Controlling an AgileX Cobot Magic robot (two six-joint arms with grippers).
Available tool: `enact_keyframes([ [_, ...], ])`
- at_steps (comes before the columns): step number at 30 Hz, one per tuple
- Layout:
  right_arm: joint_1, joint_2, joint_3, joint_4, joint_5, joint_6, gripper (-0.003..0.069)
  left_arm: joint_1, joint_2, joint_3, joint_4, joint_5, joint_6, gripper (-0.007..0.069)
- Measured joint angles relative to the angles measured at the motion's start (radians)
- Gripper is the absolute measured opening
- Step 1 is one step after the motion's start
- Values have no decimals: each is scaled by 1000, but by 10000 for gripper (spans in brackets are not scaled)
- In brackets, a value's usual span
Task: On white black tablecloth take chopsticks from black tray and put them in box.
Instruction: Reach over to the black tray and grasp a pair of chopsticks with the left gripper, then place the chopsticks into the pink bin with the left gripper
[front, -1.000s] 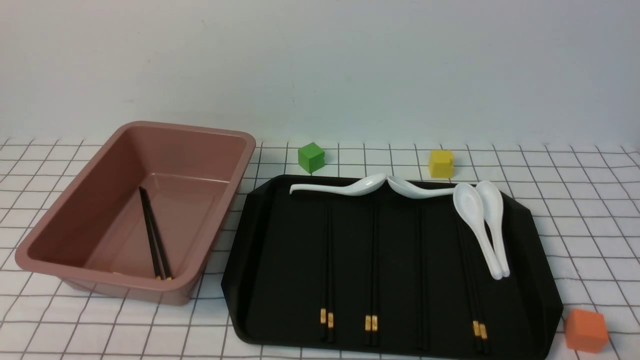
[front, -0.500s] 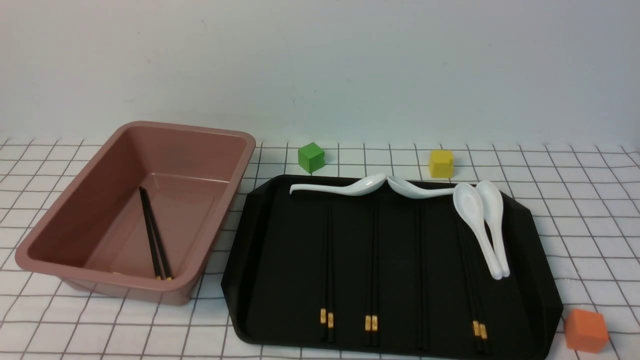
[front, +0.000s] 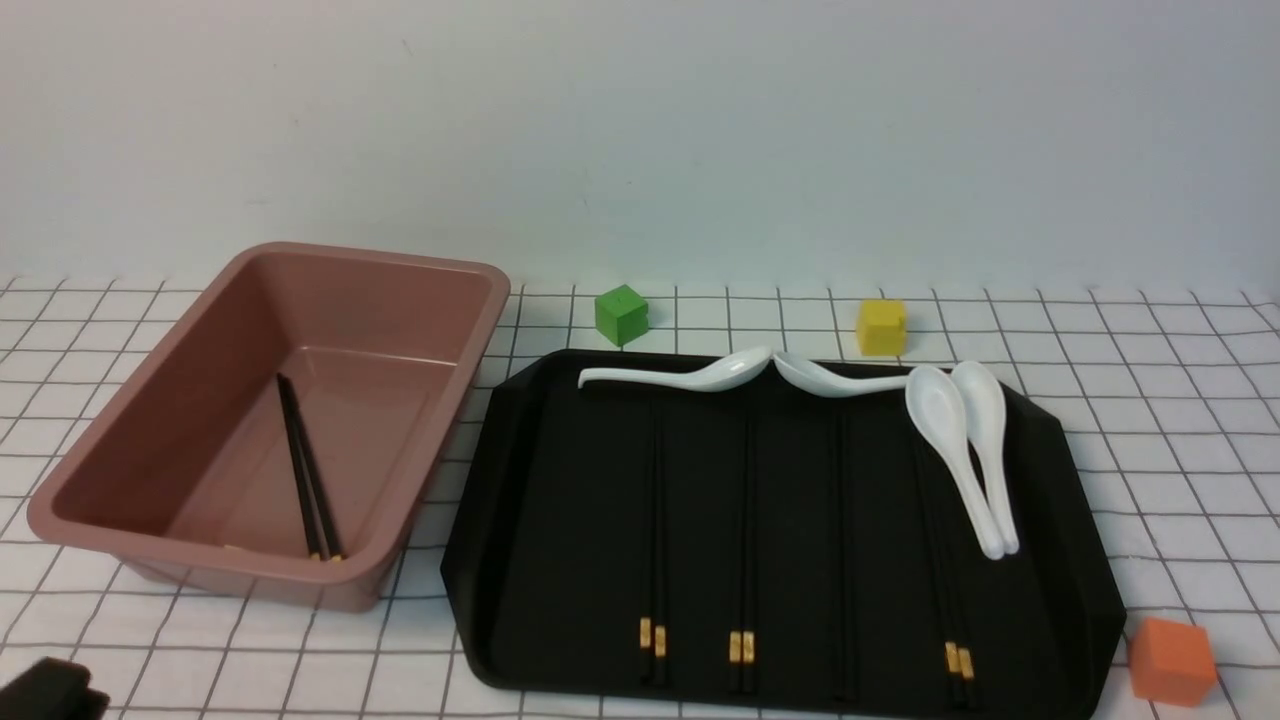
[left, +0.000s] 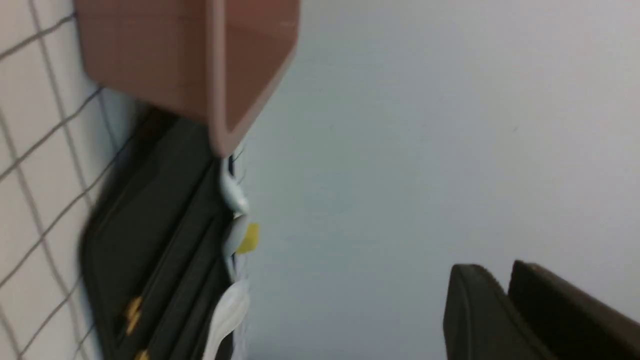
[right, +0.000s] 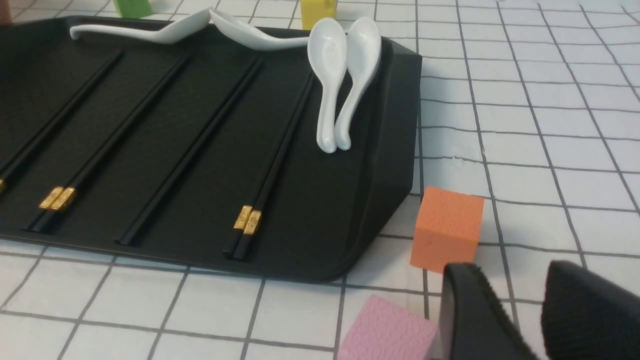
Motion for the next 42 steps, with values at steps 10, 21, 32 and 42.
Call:
enact_keyframes([
  [10, 0, 0, 0, 0, 0, 0, 239, 0, 438, -491, 216, 469, 372, 15],
  [21, 0, 0, 0, 0, 0, 0, 239, -314, 1314, -942, 670, 811, 269, -1],
  [32, 0, 0, 0, 0, 0, 0, 239, -549, 1837, -1391, 929, 771, 61, 360],
  [42, 0, 0, 0, 0, 0, 0, 239, -602, 2178, -1686, 1135, 906, -14, 393],
])
